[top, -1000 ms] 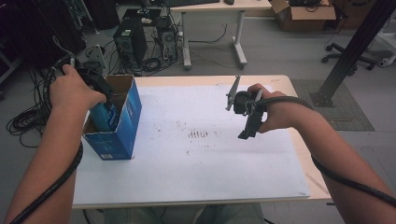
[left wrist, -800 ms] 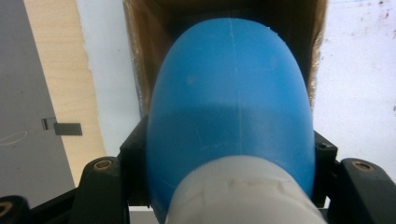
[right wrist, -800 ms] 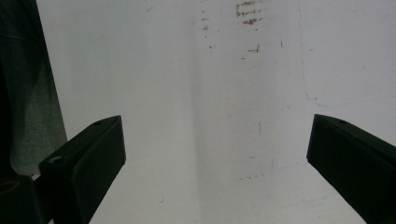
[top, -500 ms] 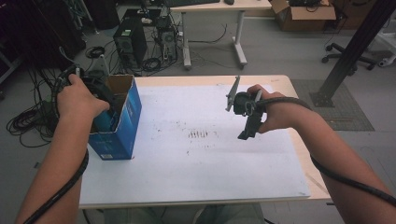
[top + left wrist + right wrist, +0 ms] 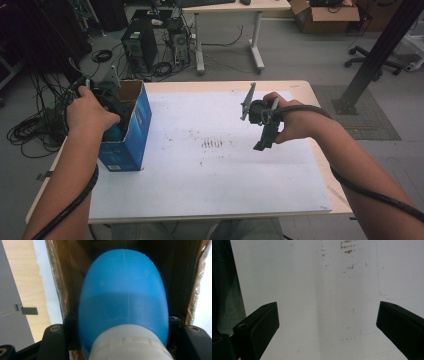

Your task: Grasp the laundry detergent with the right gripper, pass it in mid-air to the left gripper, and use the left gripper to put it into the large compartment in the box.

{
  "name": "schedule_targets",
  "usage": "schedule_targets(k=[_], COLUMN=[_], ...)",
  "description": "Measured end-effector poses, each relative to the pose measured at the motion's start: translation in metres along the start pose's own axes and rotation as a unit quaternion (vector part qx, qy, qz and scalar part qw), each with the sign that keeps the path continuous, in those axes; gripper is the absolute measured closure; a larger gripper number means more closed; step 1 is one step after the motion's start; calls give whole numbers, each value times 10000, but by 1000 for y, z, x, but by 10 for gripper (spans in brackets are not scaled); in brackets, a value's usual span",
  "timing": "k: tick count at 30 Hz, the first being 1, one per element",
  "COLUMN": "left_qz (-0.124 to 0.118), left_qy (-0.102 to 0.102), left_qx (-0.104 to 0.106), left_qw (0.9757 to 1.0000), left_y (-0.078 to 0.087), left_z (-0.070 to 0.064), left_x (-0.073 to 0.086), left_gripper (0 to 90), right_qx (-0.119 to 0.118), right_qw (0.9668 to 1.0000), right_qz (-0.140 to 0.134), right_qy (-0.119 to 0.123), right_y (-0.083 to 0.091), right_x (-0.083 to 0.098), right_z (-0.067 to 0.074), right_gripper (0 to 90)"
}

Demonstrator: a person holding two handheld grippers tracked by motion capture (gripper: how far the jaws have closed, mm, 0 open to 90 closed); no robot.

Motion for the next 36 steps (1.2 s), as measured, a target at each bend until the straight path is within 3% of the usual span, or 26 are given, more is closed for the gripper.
schedule_targets(k=[36], left_qz=[63], left_qy=[4], left_qx=[100], left_qw=[9999], left_y=[-18], left_z=[-1], left_x=[1], left_gripper=[380], right_qx=[-81], right_qw=[9999], right_qz=[37], right_qy=[-49], right_y=[-6], right_x=[-1], right_z=[1], right_gripper=[47])
Point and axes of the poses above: each handheld gripper's, and its own axes: y roughly backward along the jaws, x roughly out of its underside, z roughly to its left, the point moved 3 cm from there along -y, roughly forward along the jaws, and after that the axes turned 10 degrees about -x, right-handed, at the moved point
